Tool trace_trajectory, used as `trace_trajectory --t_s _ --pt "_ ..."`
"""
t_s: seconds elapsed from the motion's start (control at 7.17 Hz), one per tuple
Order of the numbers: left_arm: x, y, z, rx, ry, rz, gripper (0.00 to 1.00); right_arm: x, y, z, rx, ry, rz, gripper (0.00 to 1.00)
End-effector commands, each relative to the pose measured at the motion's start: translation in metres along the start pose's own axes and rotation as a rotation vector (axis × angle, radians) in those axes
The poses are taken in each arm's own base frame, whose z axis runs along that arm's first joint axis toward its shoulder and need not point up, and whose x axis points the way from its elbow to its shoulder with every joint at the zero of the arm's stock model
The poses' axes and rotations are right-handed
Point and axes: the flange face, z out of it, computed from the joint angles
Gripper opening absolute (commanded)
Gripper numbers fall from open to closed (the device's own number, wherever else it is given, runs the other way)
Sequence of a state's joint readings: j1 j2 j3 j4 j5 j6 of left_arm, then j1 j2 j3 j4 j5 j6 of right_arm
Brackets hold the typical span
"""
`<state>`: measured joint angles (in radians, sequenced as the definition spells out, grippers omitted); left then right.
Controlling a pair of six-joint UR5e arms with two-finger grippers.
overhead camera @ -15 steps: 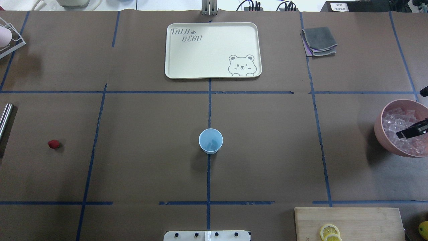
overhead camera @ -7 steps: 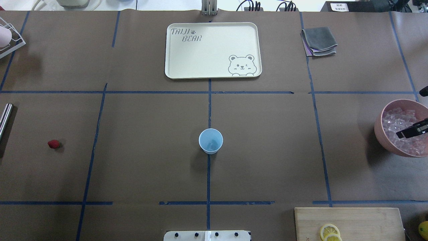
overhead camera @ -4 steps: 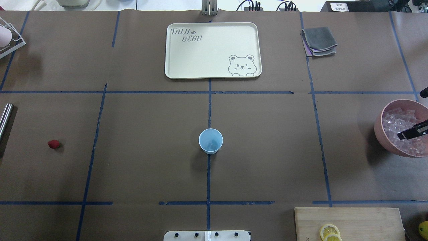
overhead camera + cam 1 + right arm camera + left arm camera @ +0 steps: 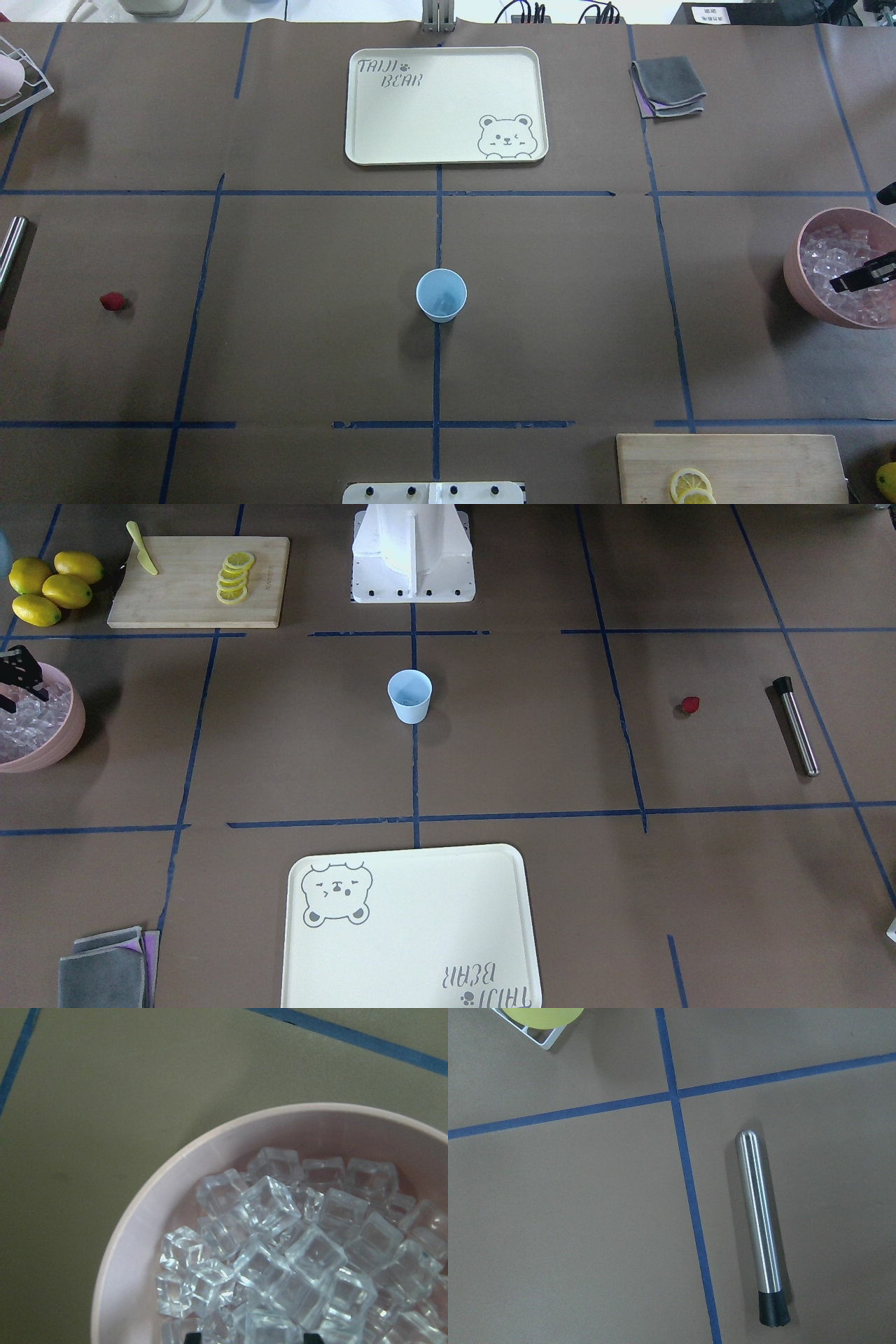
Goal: Mash ice and strawberries in cup
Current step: 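Return the right gripper to the pink bowl and grasp another ice cube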
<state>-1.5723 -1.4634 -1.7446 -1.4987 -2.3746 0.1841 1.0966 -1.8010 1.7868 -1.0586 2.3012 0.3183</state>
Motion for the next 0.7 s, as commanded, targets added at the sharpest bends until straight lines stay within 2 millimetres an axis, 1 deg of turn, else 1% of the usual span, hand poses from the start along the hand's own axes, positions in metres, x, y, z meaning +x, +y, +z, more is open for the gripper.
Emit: trace_trajectory --t_s 0.0,0.28,0.56 --pt "-0.0007 0.0002 0.0007 -0.001 0.0 -0.001 1.0 -0.0007 0.0 0.0003 -0.001 -0.002 0.0 0.57" --pt "-0.0007 0.0002 0.0007 -0.001 0.0 -0.001 1.0 -0.001 0.0 0.0007 -0.002 -0.001 -0.001 0.54" --pt "-0.0007 0.0002 0.0007 -0.001 0.0 -0.001 1.0 -0.0025 0.0006 0.0037 -0.009 -0.002 -0.004 0.46"
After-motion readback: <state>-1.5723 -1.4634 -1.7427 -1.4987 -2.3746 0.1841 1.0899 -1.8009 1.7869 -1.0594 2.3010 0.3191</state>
